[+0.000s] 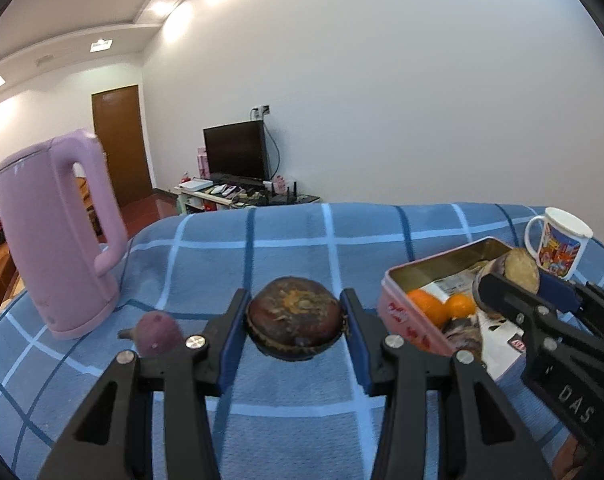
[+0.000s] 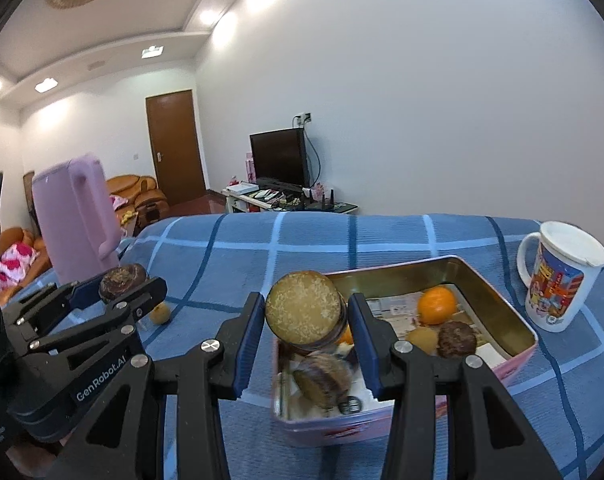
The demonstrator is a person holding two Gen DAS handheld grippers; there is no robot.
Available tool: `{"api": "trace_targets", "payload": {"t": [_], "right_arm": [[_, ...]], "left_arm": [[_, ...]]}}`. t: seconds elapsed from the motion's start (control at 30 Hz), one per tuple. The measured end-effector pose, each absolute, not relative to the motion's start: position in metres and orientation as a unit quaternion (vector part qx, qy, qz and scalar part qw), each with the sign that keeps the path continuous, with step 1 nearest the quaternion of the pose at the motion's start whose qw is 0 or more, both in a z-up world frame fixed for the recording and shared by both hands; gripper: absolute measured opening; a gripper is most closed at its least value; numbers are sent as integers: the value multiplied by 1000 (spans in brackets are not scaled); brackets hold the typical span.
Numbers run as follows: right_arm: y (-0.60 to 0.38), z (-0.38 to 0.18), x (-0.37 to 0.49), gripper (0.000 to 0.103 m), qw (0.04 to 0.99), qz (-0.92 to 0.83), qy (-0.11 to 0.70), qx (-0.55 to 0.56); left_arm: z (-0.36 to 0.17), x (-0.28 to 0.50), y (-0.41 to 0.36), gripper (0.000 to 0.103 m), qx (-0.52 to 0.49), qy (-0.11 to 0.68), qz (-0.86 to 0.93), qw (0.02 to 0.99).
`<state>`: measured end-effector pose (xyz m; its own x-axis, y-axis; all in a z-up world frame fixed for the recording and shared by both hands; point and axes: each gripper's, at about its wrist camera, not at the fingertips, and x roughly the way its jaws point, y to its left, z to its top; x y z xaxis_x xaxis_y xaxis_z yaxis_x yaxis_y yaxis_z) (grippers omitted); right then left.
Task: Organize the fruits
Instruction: 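Carry both held slices over the pink tin, then open both tools to drop the slices into the tin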
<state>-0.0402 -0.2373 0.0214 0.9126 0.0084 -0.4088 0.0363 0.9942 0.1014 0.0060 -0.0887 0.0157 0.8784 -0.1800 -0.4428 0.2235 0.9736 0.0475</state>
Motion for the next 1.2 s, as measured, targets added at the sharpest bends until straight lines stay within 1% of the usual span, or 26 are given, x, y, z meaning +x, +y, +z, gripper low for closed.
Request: {"api": "trace_targets", "payload": {"t": [0.47,0.7,0.83,0.97,1.2], "right_arm": [[-301,33,-45,45,978,-73,180,77],[-347,33,-46,45,971,-112,181,113],[-360,33,-43,45,969,-128,179,112],[-370,28,-34,45,967,-136,189,107],[-367,16,-3,45,962,-101,229,107]], "left_arm": [[27,17,-128,47,47,216,-135,966],[24,19,-156,47,55,218,-157,962],[22,22,-177,47,57,224,-173,957],[19,28,-197,47,52,243,-195,949],[6,33,-221,47,55,273,-214,936]]}}
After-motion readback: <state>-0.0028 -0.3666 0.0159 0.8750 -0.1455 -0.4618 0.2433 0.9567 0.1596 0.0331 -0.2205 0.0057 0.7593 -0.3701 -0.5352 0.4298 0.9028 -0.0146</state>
